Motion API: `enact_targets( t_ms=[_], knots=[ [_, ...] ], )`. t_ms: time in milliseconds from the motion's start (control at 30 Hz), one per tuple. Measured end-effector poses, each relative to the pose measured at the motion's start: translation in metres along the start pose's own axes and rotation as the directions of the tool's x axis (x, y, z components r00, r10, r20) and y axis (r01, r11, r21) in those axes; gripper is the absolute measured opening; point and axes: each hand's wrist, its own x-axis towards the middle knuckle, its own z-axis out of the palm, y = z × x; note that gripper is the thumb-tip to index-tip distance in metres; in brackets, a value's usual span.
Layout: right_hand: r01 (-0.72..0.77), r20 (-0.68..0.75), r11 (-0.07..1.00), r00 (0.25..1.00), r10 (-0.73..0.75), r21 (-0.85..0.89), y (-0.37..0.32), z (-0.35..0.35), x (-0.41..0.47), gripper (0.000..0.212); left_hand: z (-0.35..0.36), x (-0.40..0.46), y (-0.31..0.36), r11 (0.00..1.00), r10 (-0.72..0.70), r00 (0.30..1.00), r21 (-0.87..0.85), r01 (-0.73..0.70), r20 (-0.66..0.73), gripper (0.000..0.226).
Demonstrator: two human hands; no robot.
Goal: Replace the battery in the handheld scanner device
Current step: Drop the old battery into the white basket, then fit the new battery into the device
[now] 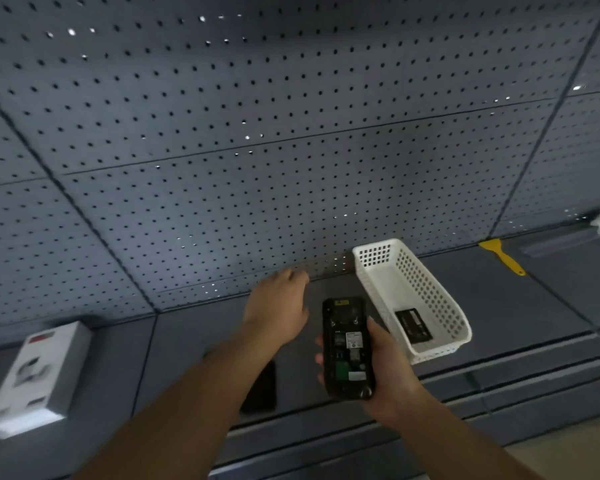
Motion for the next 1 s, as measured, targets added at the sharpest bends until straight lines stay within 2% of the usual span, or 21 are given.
enact_targets(
  t_ms=[133,300,467,633,1000],
  knots=[
    [-0.064,0.037,0.997,0.997,0.065,-0.039,0.022,0.016,0.015,0.067,0.001,-0.030,-0.040,0.993,-0.115,0.987,0.035,0.112,0.111,0.047],
    [-0.117,0.086,0.991,0.989,0.123,-0.070,0.042,0.032,0.026,0.069,0.009,-0.070,-0.090,0.963,-0.265,0.918,0.034,0.267,0.294,0.050],
    [-0.136,0.091,0.982,0.985,0.148,-0.129,0.056,0.043,0.032,0.068,0.017,-0.098,-0.115,0.945,-0.290,0.845,-0.004,0.326,0.449,0.060],
    [-0.147,0.091,0.976,0.982,0.163,-0.160,0.065,0.052,0.034,0.069,0.031,-0.113,-0.124,0.933,-0.307,0.818,-0.016,0.359,0.486,0.068],
    [-0.138,0.097,0.977,0.983,0.156,-0.164,0.059,0.050,0.036,0.066,0.033,-0.113,-0.132,0.922,-0.272,0.838,-0.121,0.368,0.473,0.083]
  ],
)
